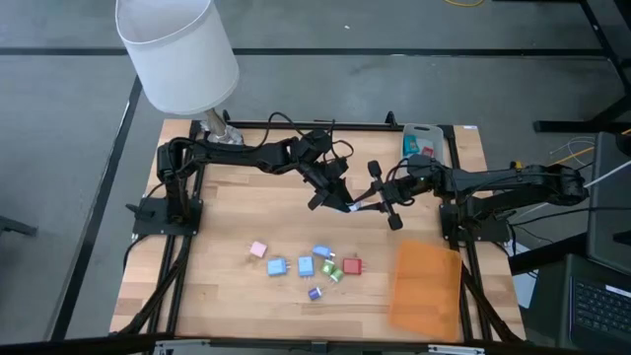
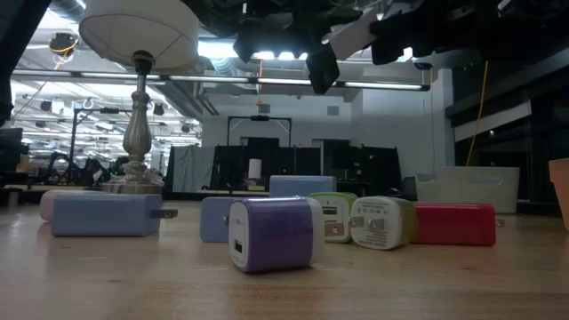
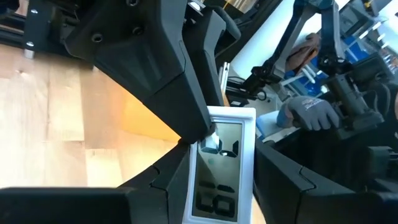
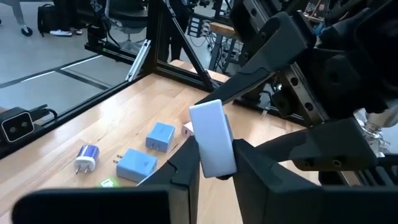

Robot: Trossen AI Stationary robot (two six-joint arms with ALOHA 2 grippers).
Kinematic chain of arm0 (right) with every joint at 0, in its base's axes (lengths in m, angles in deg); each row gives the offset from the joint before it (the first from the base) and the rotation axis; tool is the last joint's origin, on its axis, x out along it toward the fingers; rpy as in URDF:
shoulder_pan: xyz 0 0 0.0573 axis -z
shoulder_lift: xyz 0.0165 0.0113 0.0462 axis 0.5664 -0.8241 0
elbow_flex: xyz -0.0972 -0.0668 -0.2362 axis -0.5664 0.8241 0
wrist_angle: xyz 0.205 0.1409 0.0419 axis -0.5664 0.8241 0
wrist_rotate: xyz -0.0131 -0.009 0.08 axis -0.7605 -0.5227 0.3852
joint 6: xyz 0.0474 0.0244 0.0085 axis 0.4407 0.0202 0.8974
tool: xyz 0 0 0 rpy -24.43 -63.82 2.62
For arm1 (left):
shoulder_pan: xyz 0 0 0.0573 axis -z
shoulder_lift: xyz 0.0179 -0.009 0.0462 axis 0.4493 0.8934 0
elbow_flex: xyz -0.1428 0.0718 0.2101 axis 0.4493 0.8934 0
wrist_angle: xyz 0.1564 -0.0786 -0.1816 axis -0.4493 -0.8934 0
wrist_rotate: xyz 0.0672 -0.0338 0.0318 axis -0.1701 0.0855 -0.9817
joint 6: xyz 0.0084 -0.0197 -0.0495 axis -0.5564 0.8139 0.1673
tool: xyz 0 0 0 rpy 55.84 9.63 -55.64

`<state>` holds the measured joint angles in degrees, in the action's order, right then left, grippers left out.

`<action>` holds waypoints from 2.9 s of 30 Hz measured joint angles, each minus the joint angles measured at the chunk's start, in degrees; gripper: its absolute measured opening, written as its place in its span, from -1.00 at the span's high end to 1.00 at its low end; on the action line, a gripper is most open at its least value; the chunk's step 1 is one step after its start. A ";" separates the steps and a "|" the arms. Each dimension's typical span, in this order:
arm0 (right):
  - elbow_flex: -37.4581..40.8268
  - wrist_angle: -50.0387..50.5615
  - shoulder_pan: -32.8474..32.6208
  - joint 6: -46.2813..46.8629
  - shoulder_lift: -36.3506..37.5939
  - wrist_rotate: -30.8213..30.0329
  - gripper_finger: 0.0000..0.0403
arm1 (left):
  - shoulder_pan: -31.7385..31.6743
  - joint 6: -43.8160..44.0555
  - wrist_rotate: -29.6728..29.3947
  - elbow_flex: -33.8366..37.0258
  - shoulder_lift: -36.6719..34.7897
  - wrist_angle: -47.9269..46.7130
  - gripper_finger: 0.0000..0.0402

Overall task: Pick & Place Office items
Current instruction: Put the white digital clock into the gray bin, then put the light pink charger adapter into the orange bin

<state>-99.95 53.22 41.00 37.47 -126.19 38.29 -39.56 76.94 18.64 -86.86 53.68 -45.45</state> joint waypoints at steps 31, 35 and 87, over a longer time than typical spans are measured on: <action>0.16 12.72 9.07 11.37 0.00 -33.45 0.66 | -8.43 -17.65 -17.26 0.00 -2.69 -20.04 -0.18; 4.29 10.08 11.76 16.53 0.02 -46.52 0.70 | -8.94 -20.65 -18.92 0.00 -2.69 -19.50 -0.18; 13.64 -4.55 17.80 31.98 1.91 -61.55 -0.29 | 0.26 -21.98 -28.79 0.00 -3.61 -21.68 -0.18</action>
<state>-86.32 48.67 58.80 69.45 -124.29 -23.26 -39.30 54.96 -10.15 -86.86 50.08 -67.13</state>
